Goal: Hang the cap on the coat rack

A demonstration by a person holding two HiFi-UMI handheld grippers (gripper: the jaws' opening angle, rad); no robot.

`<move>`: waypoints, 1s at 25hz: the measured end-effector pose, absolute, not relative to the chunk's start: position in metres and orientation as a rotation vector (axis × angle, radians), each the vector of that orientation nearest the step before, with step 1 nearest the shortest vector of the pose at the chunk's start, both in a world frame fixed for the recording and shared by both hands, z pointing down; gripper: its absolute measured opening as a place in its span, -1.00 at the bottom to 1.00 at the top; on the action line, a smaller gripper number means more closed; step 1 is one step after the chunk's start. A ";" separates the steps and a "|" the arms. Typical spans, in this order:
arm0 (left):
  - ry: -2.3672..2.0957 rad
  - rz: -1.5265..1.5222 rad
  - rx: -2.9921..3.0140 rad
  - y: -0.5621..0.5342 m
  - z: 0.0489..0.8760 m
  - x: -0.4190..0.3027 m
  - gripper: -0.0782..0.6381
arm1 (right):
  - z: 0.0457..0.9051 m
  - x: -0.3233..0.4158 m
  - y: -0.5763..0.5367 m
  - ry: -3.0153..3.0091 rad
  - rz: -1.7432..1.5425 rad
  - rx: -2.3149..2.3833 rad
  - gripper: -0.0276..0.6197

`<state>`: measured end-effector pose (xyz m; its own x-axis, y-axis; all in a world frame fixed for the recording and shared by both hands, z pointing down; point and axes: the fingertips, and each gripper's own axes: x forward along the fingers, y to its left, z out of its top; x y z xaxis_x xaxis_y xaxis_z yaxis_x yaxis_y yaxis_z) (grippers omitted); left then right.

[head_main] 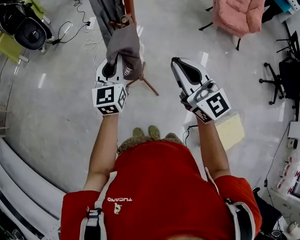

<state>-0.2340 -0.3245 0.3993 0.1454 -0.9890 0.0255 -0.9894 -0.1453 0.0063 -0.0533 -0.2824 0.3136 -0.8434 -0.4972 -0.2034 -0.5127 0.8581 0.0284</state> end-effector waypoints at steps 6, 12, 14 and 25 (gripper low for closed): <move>-2.014 0.096 2.368 -0.349 0.420 -0.230 -0.71 | 0.326 -0.047 -0.284 2.854 0.105 -0.840 -0.84; -1.972 0.147 2.387 -0.365 0.438 -0.229 -0.65 | 0.339 -0.048 -0.287 2.857 0.082 -0.869 -0.84; -1.941 0.153 2.403 -0.368 0.441 -0.227 -0.50 | 0.342 -0.049 -0.289 2.855 0.069 -0.871 -0.84; -1.799 0.170 2.540 -0.349 0.429 -0.218 0.07 | 0.351 -0.052 -0.291 2.848 0.044 -0.856 -0.84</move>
<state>-0.2178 -0.3494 0.4287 0.3282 -0.9390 0.1028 -0.9417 -0.3338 -0.0428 -0.0523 -0.2913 0.3510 -0.8214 -0.5450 -0.1678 -0.5499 0.8350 -0.0201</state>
